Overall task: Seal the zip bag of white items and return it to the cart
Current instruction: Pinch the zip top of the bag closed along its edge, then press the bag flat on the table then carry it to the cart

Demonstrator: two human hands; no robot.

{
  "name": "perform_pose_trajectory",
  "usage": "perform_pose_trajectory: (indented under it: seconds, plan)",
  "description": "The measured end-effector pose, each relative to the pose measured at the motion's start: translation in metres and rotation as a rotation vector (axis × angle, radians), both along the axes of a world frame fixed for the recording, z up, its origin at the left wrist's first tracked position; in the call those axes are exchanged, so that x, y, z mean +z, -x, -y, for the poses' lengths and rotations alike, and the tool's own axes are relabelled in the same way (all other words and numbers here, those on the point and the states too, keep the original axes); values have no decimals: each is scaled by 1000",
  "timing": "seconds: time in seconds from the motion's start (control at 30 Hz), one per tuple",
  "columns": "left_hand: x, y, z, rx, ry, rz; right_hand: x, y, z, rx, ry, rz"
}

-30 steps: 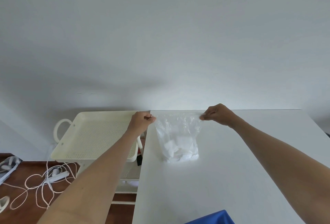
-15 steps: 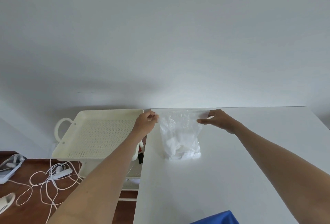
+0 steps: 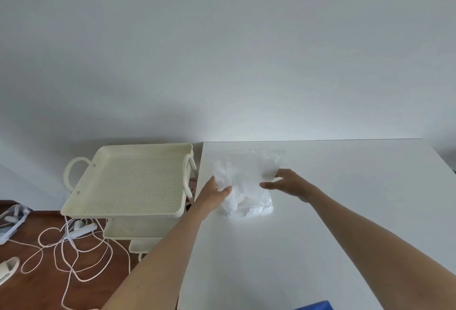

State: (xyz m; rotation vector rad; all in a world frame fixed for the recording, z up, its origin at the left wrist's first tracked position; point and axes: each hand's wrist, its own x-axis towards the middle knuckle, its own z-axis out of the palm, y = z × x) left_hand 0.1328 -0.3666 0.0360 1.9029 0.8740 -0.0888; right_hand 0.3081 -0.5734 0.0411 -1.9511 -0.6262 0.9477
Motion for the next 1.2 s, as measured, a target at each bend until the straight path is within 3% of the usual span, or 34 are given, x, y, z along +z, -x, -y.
perform_pose_trajectory:
  seconds: [0.23, 0.4, 0.77, 0.9, 1.0, 1.07, 1.2]
  plan:
    - [-3, -1, 10, 41, -76, 45, -16, 6, 9, -75, -28, -30]
    - [-6, 1, 21, 87, 10, 73, -15, 11, 20, -36, 35, -107]
    - [-63, 10, 57, 98, -65, -135, -77, 45, 40, -182, 211, -196]
    - [-72, 3, 63, 62, -178, -143, -89, 51, 29, -324, 308, -30]
    - [-82, -8, 67, -86, -553, -170, -92, 58, 12, -394, 341, 295]
    - [-86, -21, 71, -183, -684, -143, -94, 64, 0, -320, 372, 464]
    - [-109, -46, 80, -327, -699, -143, -117, 70, -18, -27, 447, 606]
